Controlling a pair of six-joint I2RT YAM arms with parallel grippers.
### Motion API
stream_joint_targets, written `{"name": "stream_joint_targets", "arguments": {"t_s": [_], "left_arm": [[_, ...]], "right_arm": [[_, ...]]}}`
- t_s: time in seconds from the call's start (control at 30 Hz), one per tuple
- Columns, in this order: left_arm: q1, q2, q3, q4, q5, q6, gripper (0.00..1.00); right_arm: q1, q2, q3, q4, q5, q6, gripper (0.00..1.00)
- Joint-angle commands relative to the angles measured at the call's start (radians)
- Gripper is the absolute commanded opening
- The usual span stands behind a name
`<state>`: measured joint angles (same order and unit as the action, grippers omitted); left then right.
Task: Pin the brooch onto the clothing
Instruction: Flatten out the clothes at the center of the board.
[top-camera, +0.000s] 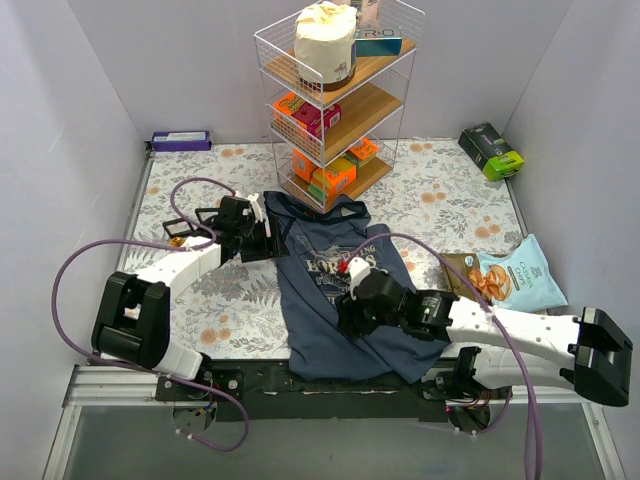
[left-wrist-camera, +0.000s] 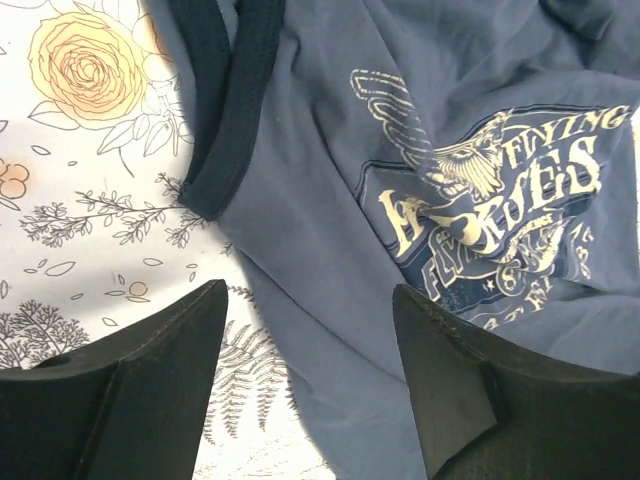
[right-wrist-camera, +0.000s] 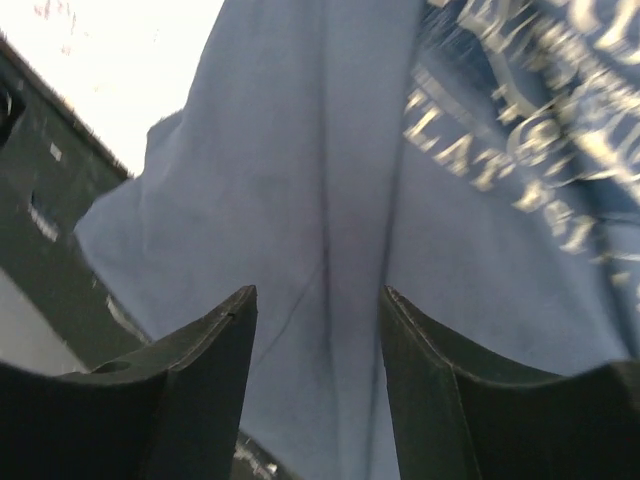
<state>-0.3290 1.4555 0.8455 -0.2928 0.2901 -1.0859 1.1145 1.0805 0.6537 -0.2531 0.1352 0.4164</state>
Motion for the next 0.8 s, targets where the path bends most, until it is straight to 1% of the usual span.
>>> {"name": "stream_joint_targets", "arguments": {"t_s": [0.0, 0.07, 0.2, 0.3, 0.4, 0.53, 0.57, 0.77], "left_arm": [[0.002, 0.046, 0.059, -0.049, -0.026, 0.083, 0.63], [0.002, 0.068, 0.075, -0.058, -0.022, 0.092, 0.59], [0.002, 0.112, 0.092, -0.066, -0.017, 0.101, 0.56], [0.004, 0.123, 0.089, -0.071, -0.028, 0.103, 0.52], [0.004, 0.121, 0.079, -0.065, -0.042, 0.106, 0.52], [0.002, 0.144, 0.090, -0.063, -0.039, 0.121, 0.49], [0.002, 0.161, 0.095, -0.066, -0.034, 0.126, 0.46], [0.002, 0.172, 0.098, -0.057, -0.028, 0.132, 0.38]], "right_arm": [[0.140, 0.012, -0.040, 0.002, 0.033, 0.116, 0.58], [0.166, 0.038, -0.042, -0.012, 0.055, 0.134, 0.56], [0.197, 0.067, -0.048, -0.017, 0.070, 0.153, 0.54], [0.200, 0.075, -0.062, -0.015, 0.072, 0.168, 0.53], [0.200, 0.068, -0.078, -0.018, 0.072, 0.179, 0.52], [0.200, 0.052, -0.106, -0.034, 0.087, 0.191, 0.49], [0.202, 0.050, -0.111, -0.037, 0.093, 0.194, 0.49], [0.200, 0.042, -0.115, -0.067, 0.132, 0.202, 0.47]]}}
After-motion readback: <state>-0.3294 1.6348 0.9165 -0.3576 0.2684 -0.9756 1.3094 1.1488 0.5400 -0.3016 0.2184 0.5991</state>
